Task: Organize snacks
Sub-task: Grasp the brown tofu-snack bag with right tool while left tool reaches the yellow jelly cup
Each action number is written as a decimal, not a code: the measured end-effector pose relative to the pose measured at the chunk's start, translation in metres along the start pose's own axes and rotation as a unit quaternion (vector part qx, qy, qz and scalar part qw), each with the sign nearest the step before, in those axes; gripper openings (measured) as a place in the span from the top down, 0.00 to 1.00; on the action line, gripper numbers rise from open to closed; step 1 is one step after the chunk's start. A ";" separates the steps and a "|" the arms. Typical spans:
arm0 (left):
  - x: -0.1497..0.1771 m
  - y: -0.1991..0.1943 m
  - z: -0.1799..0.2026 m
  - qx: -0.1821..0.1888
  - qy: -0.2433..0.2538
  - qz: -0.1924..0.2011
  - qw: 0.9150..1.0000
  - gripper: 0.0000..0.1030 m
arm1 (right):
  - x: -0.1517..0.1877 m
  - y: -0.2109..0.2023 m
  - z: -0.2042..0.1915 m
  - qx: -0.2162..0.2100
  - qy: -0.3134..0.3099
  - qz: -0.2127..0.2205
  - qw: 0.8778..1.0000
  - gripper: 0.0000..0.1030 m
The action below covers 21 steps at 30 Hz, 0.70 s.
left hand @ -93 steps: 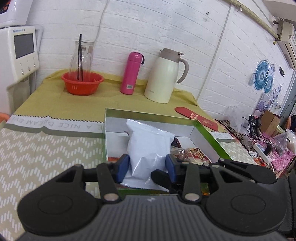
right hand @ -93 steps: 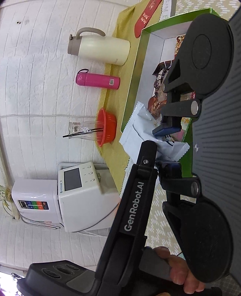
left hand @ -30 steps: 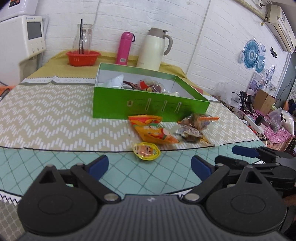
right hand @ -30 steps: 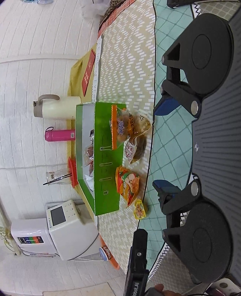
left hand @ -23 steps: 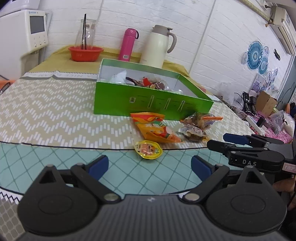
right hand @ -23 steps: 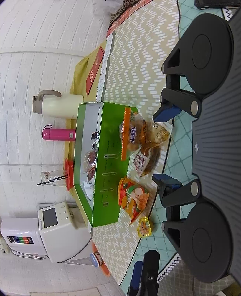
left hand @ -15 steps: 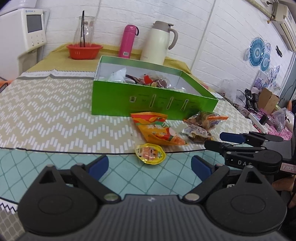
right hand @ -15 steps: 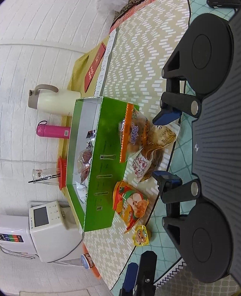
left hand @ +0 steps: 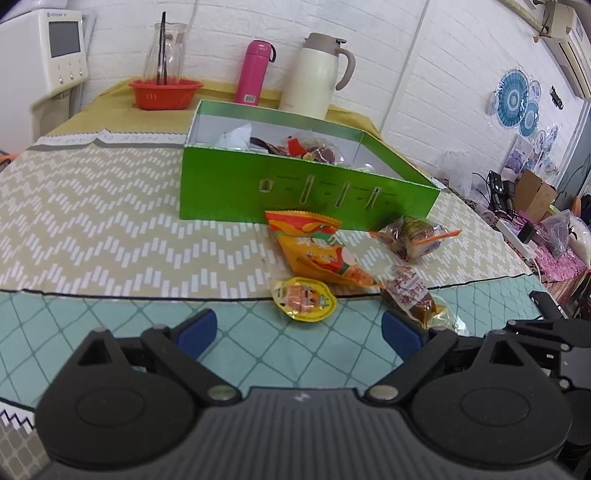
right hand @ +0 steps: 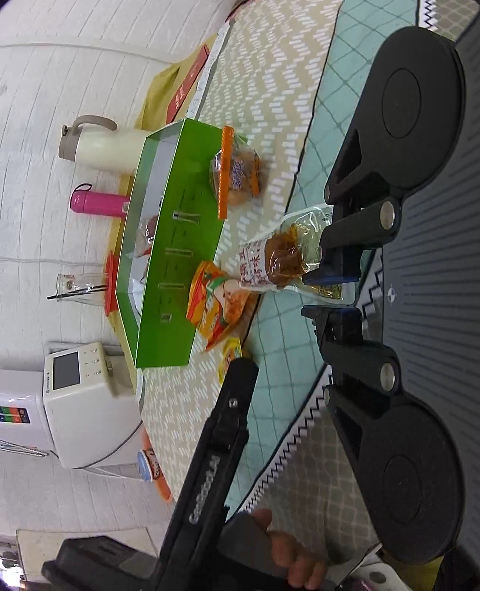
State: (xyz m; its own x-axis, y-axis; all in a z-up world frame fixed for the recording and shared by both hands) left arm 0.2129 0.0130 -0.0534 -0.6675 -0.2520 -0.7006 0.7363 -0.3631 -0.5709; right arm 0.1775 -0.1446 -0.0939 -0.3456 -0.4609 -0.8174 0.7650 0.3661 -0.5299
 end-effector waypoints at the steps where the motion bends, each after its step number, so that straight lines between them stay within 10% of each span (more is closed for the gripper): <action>1: -0.001 0.000 -0.001 -0.001 0.001 0.000 1.000 0.08 | 0.000 -0.003 -0.001 -0.017 0.011 0.005 1.000 0.79; 8: -0.015 0.010 0.004 -0.002 0.021 0.004 1.000 0.09 | -0.016 -0.007 0.019 0.023 0.020 0.042 0.999 0.18; 12: -0.015 0.022 0.011 0.000 0.051 -0.010 0.999 0.14 | -0.016 0.012 0.026 0.012 0.035 0.028 0.999 0.17; 15: -0.012 0.029 0.013 -0.005 0.071 -0.019 0.997 0.45 | -0.015 0.021 0.029 0.011 0.045 0.019 0.999 0.17; 21: -0.015 0.035 0.014 -0.017 0.077 -0.017 0.997 0.44 | -0.015 0.024 0.030 0.009 0.056 0.020 0.998 0.17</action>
State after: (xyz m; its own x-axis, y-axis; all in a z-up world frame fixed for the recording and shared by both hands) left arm 0.2472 -0.0084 -0.0564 -0.6690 -0.0986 -0.7367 0.7189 -0.3374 -0.6077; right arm 0.2174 -0.1526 -0.0879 -0.3731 -0.3521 -0.8584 0.7883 0.3675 -0.4934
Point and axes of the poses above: each gripper's, at about its wrist camera, not at the fingertips, and y roughly the way its jaws point, z to its right, x to its underside, the point moved 5 cm from there along y, roughly the way its jaws point, and after that the axes turned 12 degrees about -y, right-handed, at the moved point
